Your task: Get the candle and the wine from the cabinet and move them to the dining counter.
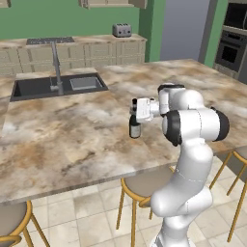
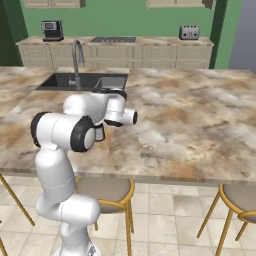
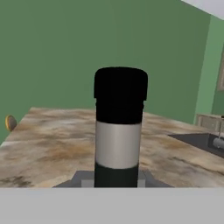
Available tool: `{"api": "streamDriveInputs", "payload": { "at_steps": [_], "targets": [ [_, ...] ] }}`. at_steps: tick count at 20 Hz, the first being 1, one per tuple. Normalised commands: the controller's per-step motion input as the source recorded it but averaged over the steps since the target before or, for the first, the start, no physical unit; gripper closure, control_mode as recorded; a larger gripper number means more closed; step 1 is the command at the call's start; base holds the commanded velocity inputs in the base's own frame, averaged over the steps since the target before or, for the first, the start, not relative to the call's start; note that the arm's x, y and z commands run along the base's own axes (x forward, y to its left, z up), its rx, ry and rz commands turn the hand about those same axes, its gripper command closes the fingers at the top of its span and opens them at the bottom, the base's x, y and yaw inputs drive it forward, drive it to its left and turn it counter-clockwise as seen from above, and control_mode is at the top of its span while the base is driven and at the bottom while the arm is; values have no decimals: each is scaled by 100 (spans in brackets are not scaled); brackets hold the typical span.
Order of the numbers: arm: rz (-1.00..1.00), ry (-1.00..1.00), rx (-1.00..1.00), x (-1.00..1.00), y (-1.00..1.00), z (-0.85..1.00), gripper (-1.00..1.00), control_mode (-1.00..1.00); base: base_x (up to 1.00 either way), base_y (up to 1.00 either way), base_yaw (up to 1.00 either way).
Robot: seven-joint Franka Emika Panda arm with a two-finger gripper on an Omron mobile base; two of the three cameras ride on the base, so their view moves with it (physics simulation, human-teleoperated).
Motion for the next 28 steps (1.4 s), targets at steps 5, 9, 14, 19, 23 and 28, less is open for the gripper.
{"api": "streamDriveInputs", "payload": {
  "at_steps": [5,9,14,19,23,28],
  "targets": [
    [0,-1,0,5,0,-1,100,-100,0,0,0],
    [0,3,0,12,0,-2,100,-100,0,0,0],
    [0,2,0,16,0,-20,100,-100,0,0,0],
    [0,0,0,22,0,-42,100,-100,0,0,0],
    [0,0,0,18,0,-41,100,-100,0,0,0],
    [0,0,0,16,0,-33,100,-100,0,0,0]
  ]
}}
